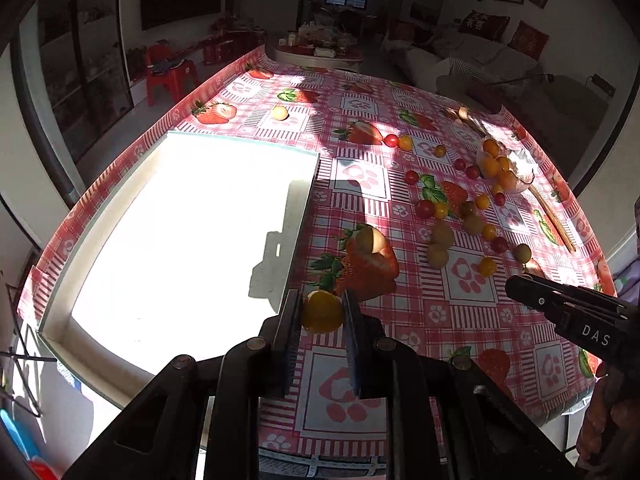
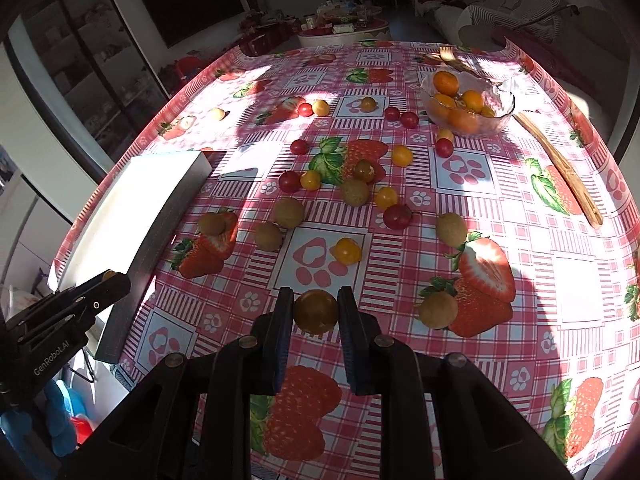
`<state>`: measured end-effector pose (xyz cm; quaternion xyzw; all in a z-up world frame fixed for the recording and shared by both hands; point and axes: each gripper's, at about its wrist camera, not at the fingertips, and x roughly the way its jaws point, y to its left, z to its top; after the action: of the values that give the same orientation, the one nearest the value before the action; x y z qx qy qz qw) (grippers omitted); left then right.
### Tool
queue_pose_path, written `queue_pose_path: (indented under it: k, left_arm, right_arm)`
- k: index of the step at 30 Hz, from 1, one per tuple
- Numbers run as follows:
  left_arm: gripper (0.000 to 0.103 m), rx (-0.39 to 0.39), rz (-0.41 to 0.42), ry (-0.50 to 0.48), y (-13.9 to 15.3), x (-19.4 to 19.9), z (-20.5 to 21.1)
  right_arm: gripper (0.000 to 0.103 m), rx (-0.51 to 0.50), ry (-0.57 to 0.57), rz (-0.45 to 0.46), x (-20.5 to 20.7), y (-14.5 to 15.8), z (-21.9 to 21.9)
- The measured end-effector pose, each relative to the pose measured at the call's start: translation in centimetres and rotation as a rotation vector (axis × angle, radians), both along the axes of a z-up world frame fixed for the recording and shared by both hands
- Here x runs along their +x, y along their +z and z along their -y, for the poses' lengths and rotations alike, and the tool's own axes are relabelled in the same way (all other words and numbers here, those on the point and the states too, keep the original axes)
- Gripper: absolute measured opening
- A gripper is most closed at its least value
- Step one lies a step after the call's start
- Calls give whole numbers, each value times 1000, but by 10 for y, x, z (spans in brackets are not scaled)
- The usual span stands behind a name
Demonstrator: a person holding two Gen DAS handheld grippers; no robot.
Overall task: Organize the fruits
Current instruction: 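Carry both held fruits over the white tray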
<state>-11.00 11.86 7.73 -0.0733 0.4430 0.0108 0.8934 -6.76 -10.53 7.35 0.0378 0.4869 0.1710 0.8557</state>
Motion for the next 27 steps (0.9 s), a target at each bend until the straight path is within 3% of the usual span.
queue_pose_path:
  k: [13,19,27]
  left_arm:
    - [21,56,-56,192,-25,21,-95]
    - [21,65,-87,223,-42,31,-110]
    - [22,79,-118,224,-53,34,-113]
  right_arm:
    - [25,49,240,-33,43,12,-140]
    - [25,33,315,-63,64,1,-194]
    - [25,-22,349,-113,78,-27,-230]
